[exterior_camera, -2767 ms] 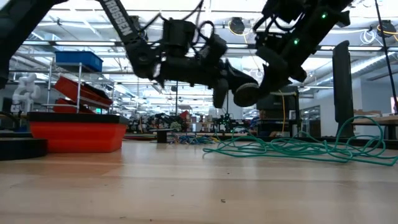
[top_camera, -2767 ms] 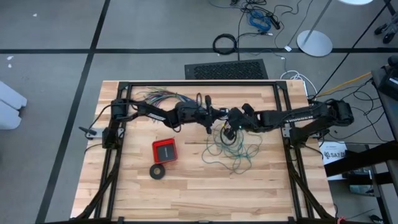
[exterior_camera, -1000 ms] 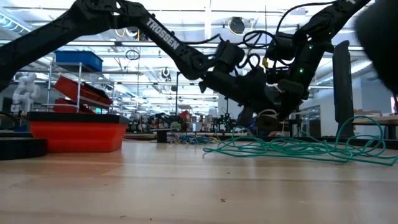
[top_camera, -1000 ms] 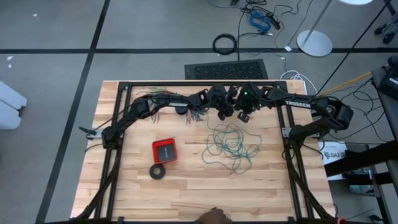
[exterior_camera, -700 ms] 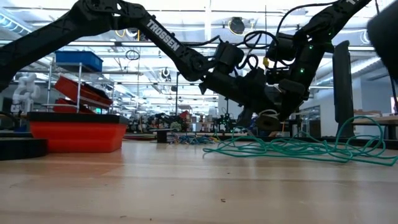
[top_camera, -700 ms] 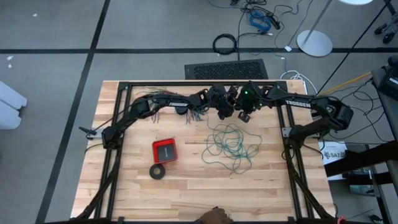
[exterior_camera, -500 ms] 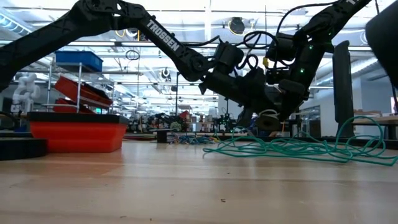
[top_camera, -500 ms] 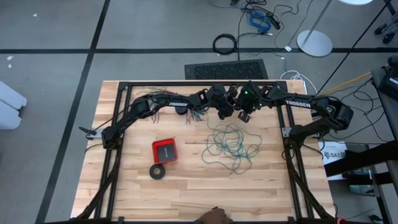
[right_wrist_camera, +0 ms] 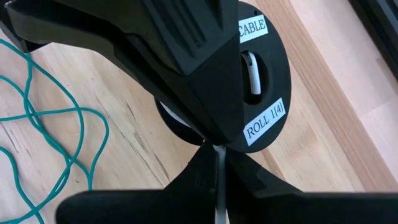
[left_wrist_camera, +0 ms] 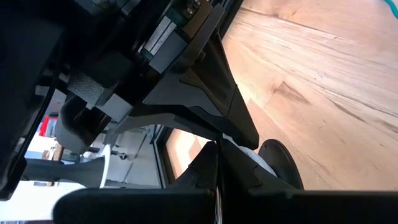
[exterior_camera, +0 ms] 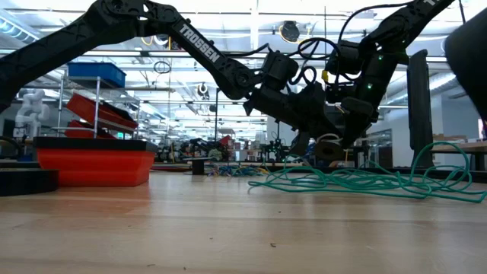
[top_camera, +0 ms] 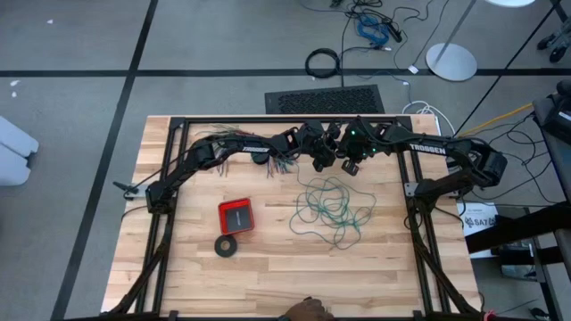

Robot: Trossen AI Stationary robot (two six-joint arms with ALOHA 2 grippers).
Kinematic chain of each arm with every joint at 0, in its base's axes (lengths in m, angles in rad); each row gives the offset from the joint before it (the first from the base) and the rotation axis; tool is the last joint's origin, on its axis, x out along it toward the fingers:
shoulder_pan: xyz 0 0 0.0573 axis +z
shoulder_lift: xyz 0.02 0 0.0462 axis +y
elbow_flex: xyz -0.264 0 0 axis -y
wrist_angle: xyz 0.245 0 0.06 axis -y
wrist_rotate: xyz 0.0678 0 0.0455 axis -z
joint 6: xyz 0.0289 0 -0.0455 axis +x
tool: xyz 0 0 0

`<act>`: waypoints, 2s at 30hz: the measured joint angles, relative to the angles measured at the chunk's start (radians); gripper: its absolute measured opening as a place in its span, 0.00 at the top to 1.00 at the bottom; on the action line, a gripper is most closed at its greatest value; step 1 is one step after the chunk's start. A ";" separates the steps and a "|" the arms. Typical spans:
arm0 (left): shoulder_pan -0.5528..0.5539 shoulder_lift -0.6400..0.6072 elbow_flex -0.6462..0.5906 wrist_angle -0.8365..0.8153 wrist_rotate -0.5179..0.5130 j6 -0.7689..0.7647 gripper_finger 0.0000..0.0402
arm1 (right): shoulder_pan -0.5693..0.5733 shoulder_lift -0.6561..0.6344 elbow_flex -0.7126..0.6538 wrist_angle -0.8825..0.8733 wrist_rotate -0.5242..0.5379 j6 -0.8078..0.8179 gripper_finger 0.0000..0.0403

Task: Coil cords
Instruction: Coil the white wire onto the spool

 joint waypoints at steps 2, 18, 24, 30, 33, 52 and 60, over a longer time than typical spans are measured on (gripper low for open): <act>0.000 0.000 0.000 0.000 0.000 -0.001 0.98 | 0.000 0.000 0.000 0.000 -0.001 0.000 1.00; 0.000 0.000 0.000 0.000 -0.001 -0.024 0.98 | 0.000 0.000 0.000 -0.001 -0.002 0.000 1.00; 0.000 0.000 0.000 0.000 -0.001 -0.024 0.98 | 0.000 0.000 0.000 -0.001 -0.002 0.000 1.00; 0.000 0.000 0.000 0.000 -0.002 -0.025 0.98 | 0.000 0.000 0.000 0.001 -0.002 0.000 1.00; 0.000 0.000 0.000 0.000 -0.002 -0.025 0.98 | 0.000 0.000 0.000 0.001 -0.002 0.000 1.00; 0.000 0.000 -0.001 0.000 -0.002 -0.025 0.98 | 0.000 0.000 0.000 -0.004 -0.004 0.004 1.00; 0.000 0.000 -0.001 -0.002 -0.002 -0.026 0.98 | 0.001 -0.001 0.000 -0.028 -0.031 0.004 1.00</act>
